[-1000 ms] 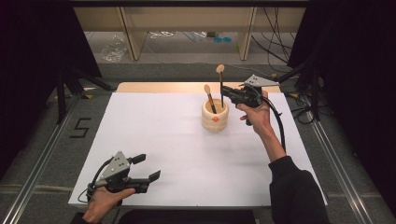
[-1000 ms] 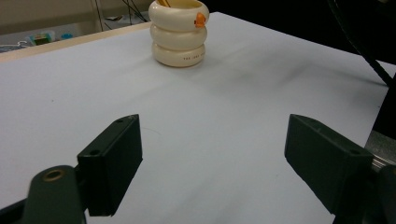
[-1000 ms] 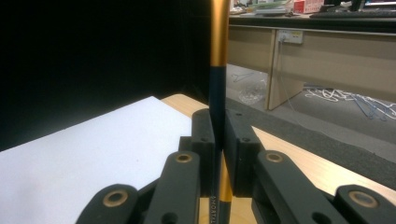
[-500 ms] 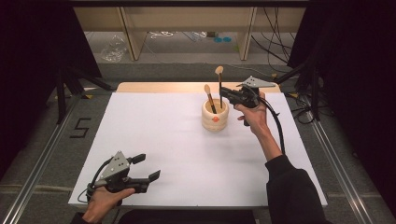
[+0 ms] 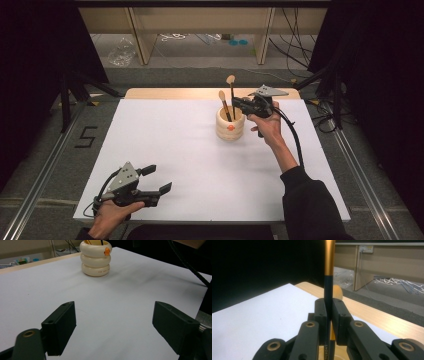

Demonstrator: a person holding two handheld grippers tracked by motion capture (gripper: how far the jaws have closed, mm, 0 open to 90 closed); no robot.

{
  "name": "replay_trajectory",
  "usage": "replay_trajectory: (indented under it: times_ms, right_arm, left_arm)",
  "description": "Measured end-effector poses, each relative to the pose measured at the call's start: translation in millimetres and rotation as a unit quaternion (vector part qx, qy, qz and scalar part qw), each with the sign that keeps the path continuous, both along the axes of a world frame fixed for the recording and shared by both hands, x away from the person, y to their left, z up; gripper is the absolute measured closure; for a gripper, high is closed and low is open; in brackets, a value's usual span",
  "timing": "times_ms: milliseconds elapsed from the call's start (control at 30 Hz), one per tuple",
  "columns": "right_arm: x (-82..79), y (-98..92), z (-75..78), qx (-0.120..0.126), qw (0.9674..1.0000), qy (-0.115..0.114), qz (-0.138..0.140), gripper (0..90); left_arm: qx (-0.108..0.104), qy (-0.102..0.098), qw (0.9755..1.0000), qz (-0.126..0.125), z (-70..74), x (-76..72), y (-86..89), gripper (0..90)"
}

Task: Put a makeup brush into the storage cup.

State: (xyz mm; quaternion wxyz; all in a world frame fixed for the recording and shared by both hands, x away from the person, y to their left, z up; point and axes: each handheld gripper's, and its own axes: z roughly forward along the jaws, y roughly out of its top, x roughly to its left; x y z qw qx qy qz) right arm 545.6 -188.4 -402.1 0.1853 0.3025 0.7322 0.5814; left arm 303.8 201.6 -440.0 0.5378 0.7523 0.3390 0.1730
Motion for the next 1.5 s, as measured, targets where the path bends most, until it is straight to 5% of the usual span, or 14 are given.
replay_trajectory:
  times_ms: [767, 1167, 1500]
  right_arm:
    - [4.6, 2.8, -19.7, -0.001, 0.9992, 0.039, 0.009, 82.7]
    - [1.7, 0.3, -14.5, -0.013, 0.9977, 0.066, -0.004, 49.7]
    - [-6.0, -3.5, -5.3, -0.025, 0.9978, 0.055, -0.025, 38.8]
  left_arm:
    - [-0.002, 0.0, 1.0, 0.0, 0.4, -0.2, -0.8, 18.7]
    - [-0.007, -0.002, 1.0, -0.001, 0.5, 0.1, 0.1, 18.7]
    - [-0.003, -0.001, 1.0, 0.0, 1.3, -0.4, 0.4, 18.7]
